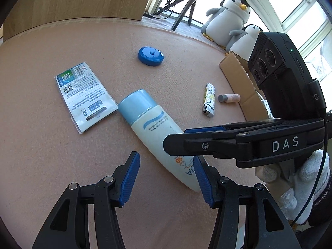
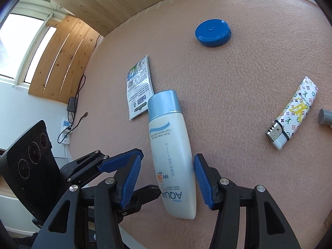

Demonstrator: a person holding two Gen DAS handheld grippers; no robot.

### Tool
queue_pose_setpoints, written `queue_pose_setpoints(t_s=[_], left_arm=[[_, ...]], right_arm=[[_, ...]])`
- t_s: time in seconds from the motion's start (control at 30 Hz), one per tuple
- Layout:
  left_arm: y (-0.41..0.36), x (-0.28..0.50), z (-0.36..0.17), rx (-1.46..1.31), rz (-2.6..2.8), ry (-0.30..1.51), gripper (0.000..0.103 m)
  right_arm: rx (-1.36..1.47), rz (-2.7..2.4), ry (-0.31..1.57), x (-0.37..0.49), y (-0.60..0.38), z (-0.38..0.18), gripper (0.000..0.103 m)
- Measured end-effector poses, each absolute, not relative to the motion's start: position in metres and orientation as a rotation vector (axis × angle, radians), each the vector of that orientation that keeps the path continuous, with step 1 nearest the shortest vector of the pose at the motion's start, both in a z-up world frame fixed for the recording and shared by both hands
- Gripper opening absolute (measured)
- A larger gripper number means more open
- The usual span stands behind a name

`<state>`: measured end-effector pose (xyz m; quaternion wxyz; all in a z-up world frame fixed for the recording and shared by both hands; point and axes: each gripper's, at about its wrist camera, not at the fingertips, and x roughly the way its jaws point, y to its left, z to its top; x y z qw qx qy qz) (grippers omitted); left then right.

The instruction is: Organize objects

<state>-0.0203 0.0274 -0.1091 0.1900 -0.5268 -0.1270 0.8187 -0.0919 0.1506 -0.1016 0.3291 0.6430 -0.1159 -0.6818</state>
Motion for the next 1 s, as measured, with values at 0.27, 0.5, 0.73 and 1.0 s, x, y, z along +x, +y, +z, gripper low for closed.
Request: queue_pose_setpoints(t_s=[0.27, 0.5, 0.73, 1.0], left_arm=[[0.027, -0.025, -0.117, -1.494, 2.275, -0.401, 0.059], [0.028, -0.028, -0.122, -1.507, 2.262, -0.417, 0.057], [0.038, -0.029, -0.115, -1.490, 2.252, -0.374, 0.056], [0.066, -0.042, -0.095, -1.439, 2.253, -0.301, 0.056]], right_arm=[[1.691, -1.778, -0.238, -0.088, 0.132, -0.106, 0.049], [1.679, -1.803, -0.186, -0.080, 0.132, -0.104, 0.042], [1.655, -1.848, -0.177, -0.075, 0.144, -0.095, 0.039], [1.595, -1.943, -0.213, -0.073, 0.169, -0.072, 0.039]])
